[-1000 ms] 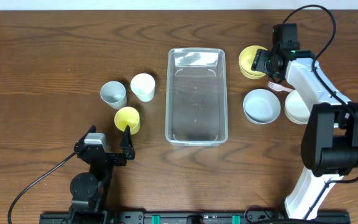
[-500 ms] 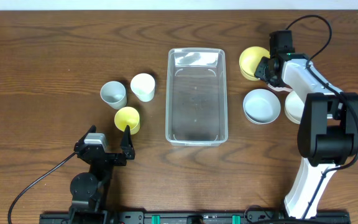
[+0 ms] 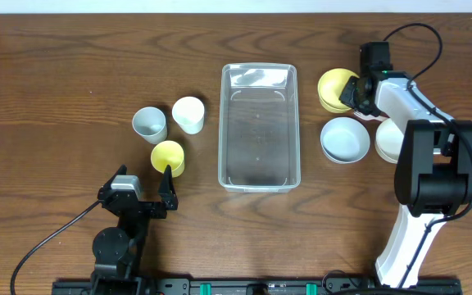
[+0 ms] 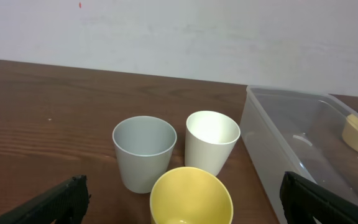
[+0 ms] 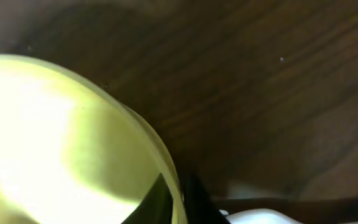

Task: Pack container
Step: 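Grasp the rim of the yellow bowl with the right gripper, then lift the yellow bowl and carry it into the clear container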

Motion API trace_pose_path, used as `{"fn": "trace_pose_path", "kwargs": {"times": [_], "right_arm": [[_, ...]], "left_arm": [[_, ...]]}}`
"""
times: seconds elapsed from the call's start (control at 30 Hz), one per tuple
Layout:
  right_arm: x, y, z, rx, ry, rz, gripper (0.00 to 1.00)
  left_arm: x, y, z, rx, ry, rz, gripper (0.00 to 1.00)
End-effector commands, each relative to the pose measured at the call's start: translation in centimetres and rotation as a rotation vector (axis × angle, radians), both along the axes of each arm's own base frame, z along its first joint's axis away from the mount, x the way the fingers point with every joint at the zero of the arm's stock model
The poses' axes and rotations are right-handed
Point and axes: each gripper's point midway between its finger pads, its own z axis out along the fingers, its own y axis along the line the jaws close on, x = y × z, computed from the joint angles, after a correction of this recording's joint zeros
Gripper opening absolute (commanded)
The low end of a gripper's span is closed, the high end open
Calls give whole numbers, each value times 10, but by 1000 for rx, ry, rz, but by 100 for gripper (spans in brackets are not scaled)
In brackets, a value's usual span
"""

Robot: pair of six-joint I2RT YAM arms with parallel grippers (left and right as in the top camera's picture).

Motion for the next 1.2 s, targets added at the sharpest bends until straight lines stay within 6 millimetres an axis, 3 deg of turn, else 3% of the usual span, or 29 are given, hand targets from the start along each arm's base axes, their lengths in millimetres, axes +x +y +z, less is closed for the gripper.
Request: {"fn": "trace_pose_path", "kwargs": {"times": [0.0,0.17,0.37,0.5,0.67,0.77,0.93,1.17], "right_arm": [[2,-14,5,0,-5,-31,1],[5,-23,22,29,-24,-43,1],[13,-21,73,45,-99,16,1],[20,-2,124,108,-205,118,1],[14,40,192,261,-358,290,1],[7,65,217,289,-405,353,1],[-1,128,228,281,-425,476,1],[-9,203,197,149,-380,575,1]], "left_arm": [[0,1,-16,17,38,-1,98],[0,1,-16,17,38,-1,98],[0,1,-16,17,38,-1,98],[0,1,-16,17,38,-1,98],[0,1,-16,17,38,0,98],[0,1,-16,17,38,-1,98],[0,1,-16,17,38,-1,98],[0,1,-16,17,38,0,98]]}}
